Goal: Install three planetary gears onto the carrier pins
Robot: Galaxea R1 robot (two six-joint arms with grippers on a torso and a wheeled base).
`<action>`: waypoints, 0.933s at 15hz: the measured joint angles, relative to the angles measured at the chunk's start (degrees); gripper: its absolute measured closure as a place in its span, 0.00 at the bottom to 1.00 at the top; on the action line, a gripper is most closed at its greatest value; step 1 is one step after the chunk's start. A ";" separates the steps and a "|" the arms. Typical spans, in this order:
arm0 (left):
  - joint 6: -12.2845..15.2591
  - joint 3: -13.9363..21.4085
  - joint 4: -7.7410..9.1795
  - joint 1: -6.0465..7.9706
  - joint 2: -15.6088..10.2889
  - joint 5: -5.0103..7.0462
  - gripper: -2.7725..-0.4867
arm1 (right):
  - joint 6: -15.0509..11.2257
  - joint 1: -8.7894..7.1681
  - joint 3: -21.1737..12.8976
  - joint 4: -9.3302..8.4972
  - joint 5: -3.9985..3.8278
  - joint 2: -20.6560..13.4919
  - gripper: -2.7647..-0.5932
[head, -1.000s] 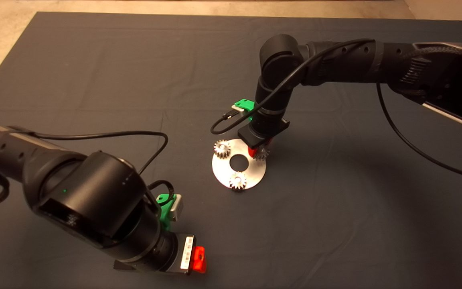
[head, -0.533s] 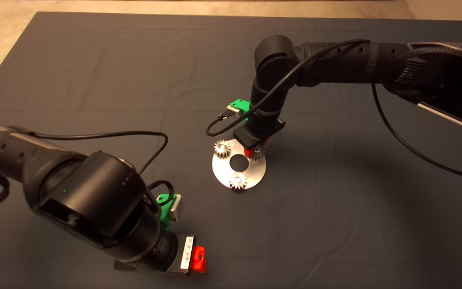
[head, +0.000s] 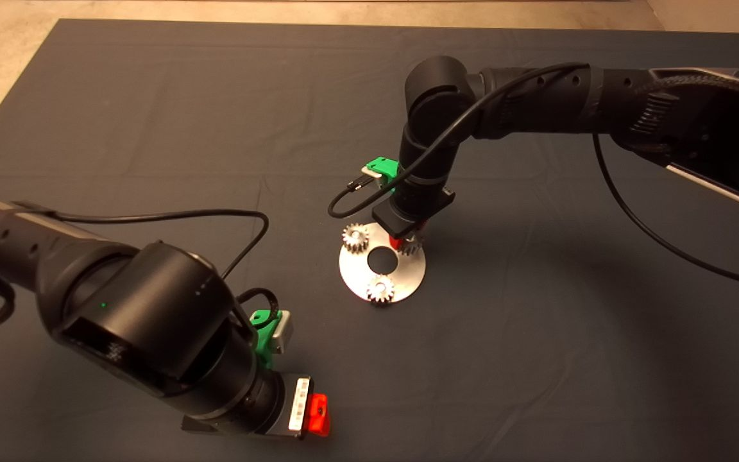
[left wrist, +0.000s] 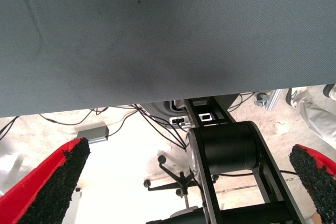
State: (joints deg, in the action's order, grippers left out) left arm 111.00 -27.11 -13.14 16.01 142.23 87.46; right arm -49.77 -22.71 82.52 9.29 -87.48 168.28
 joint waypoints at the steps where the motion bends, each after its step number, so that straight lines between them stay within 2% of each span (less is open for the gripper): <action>1: 0.00 0.00 0.00 0.00 0.00 0.00 0.01 | 0.00 0.00 -0.02 0.10 0.00 0.00 0.83; 14: 0.00 0.00 0.00 0.00 0.00 0.00 0.01 | 0.24 0.00 0.20 2.36 0.02 -0.15 0.83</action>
State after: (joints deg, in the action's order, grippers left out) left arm 111.00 -27.11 -13.14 16.01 142.23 87.46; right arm -49.53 -22.71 82.71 11.65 -87.46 168.13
